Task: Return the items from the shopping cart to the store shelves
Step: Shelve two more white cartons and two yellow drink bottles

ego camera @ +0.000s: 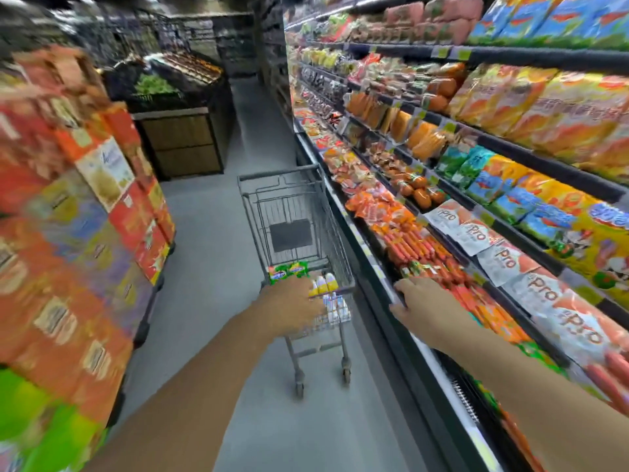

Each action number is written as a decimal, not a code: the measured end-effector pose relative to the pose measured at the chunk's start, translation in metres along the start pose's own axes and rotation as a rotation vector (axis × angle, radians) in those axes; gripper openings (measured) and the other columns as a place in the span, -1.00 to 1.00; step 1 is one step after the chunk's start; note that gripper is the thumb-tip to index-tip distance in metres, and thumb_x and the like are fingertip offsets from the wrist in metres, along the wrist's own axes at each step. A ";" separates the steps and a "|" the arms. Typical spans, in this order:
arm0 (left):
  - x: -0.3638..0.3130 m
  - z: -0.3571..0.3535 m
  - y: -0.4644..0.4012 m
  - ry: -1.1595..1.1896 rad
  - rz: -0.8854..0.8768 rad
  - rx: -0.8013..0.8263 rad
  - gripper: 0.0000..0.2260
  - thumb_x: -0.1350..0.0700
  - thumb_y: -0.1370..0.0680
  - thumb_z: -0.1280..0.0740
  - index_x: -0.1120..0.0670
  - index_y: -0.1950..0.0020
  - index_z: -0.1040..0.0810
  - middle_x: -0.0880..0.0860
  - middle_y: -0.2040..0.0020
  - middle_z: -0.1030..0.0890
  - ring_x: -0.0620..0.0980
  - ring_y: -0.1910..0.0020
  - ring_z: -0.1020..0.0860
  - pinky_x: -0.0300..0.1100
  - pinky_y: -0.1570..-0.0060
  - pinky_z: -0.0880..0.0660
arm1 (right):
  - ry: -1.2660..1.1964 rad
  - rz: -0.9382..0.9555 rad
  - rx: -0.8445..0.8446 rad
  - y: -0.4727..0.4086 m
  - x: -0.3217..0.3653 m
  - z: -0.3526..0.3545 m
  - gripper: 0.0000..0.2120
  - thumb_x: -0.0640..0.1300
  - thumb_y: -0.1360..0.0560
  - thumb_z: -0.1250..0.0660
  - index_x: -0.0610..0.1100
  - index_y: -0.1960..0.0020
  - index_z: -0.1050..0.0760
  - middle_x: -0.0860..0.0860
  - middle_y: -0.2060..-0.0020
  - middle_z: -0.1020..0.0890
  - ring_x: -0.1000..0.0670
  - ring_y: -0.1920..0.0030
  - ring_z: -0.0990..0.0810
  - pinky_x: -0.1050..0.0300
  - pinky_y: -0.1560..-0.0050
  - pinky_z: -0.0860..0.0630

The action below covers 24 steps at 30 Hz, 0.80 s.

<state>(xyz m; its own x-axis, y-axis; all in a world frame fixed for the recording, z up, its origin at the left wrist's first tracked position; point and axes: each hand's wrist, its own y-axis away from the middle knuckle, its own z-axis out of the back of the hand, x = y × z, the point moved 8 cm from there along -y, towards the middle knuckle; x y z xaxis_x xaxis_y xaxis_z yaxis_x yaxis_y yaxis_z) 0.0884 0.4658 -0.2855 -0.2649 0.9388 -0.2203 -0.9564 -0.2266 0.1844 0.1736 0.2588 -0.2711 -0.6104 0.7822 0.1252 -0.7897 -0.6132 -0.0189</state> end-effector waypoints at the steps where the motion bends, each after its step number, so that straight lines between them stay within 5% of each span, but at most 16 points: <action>1: 0.025 0.003 -0.008 -0.018 0.032 0.006 -0.66 -0.16 -0.59 -0.21 0.08 -0.16 -0.48 0.11 -0.14 -0.55 0.15 -0.11 -0.53 -0.04 -0.07 -0.49 | 0.003 0.014 0.015 -0.021 0.014 -0.007 -0.61 0.06 -0.59 -0.21 -0.14 -0.31 -0.42 -0.11 -0.23 -0.49 -0.16 -0.28 -0.44 -0.09 -0.19 -0.48; 8: 0.139 0.008 -0.076 -0.067 0.144 0.039 -0.57 -0.21 -0.58 -0.18 0.03 -0.31 -0.47 0.10 -0.26 -0.53 0.12 -0.24 -0.49 0.02 -0.22 -0.45 | 0.062 0.047 0.105 -0.147 0.070 -0.050 -0.76 -0.01 -0.58 -0.19 -0.14 -0.13 -0.45 -0.10 -0.11 -0.51 -0.15 -0.16 -0.48 -0.04 -0.07 -0.46; 12: 0.167 -0.003 -0.121 -0.049 0.152 0.058 -0.56 -0.18 -0.61 -0.17 0.06 -0.36 -0.44 0.10 -0.30 -0.51 0.12 -0.29 -0.47 0.02 -0.26 -0.42 | 0.066 0.046 0.172 -0.205 0.071 -0.083 -0.72 0.02 -0.57 -0.23 -0.14 -0.17 -0.44 -0.10 -0.13 -0.50 -0.16 -0.17 -0.48 -0.03 -0.07 -0.43; 18: 0.196 -0.044 -0.209 0.064 0.170 0.119 -0.57 -0.18 -0.60 -0.18 0.04 -0.35 -0.43 0.06 -0.31 -0.50 0.07 -0.29 -0.46 0.01 -0.30 -0.41 | -0.005 0.013 0.249 -0.302 0.056 -0.146 -0.86 -0.03 -0.54 -0.19 -0.11 0.02 -0.37 -0.10 -0.06 -0.50 -0.17 -0.13 -0.49 0.00 0.00 -0.39; 21: 0.208 -0.061 -0.264 0.094 0.183 0.147 -0.58 -0.20 -0.61 -0.17 0.03 -0.34 -0.42 0.03 -0.27 -0.49 0.04 -0.25 -0.45 -0.01 -0.27 -0.42 | -0.046 0.023 0.327 -0.361 0.046 -0.185 -0.76 0.08 -0.58 -0.20 -0.09 0.02 -0.35 -0.09 -0.07 -0.51 -0.15 -0.13 -0.51 0.02 0.03 -0.41; 24: 0.218 -0.074 -0.318 0.127 0.211 0.194 -0.53 -0.23 -0.61 -0.14 0.05 -0.37 -0.41 0.04 -0.27 -0.49 0.04 -0.26 -0.44 -0.02 -0.27 -0.41 | -0.101 0.028 0.415 -0.414 0.034 -0.221 -0.54 0.21 -0.56 -0.19 -0.14 -0.24 -0.42 -0.07 -0.15 -0.51 -0.13 -0.20 -0.50 -0.01 -0.12 -0.48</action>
<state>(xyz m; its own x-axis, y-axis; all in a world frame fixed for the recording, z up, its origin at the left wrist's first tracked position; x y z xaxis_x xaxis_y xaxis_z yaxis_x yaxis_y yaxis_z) 0.3256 0.7237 -0.4632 -0.4804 0.8333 -0.2734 -0.8404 -0.3481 0.4154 0.4660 0.5640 -0.4780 -0.6054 0.7628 0.2273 -0.6688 -0.6423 0.3743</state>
